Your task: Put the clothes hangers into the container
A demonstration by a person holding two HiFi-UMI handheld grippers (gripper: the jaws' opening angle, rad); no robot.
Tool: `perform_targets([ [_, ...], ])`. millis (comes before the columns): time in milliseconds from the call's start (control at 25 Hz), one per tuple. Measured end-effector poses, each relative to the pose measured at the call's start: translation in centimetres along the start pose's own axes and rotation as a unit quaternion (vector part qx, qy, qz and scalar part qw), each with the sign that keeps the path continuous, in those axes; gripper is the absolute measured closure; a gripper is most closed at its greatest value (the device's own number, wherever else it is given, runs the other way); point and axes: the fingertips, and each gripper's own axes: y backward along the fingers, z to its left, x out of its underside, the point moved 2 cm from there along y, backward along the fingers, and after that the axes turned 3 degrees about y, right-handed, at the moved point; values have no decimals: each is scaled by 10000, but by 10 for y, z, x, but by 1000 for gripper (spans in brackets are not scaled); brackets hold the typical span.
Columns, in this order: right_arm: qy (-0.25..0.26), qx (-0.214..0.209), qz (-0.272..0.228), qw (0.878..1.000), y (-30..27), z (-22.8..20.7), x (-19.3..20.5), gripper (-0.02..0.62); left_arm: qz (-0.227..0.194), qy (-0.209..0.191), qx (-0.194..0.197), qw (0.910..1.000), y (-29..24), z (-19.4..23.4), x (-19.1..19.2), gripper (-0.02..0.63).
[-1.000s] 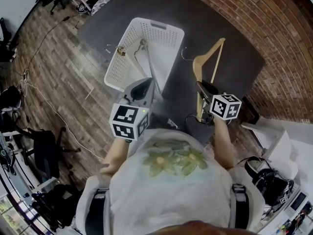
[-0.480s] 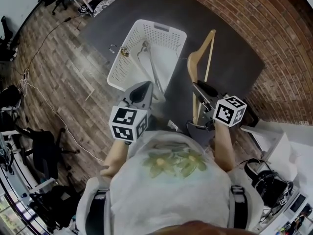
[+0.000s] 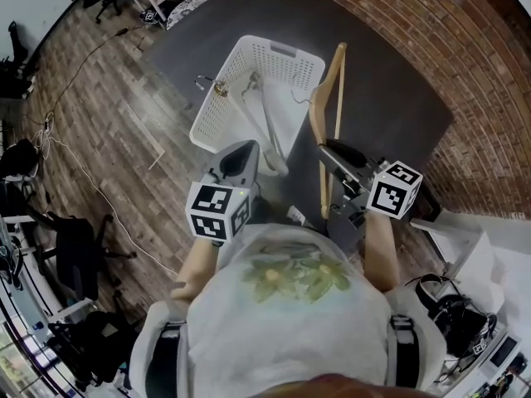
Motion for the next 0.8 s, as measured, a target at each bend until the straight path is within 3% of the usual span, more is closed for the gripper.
perform_targets([
  [440, -198, -918, 282, 9952, -44, 36, -2, 494, -48, 98, -198, 9997, 11, 21, 0, 578],
  [800, -139, -1065, 792, 9911, -77, 41, 9, 494, -126, 267, -318, 9991, 16, 42, -1, 578],
])
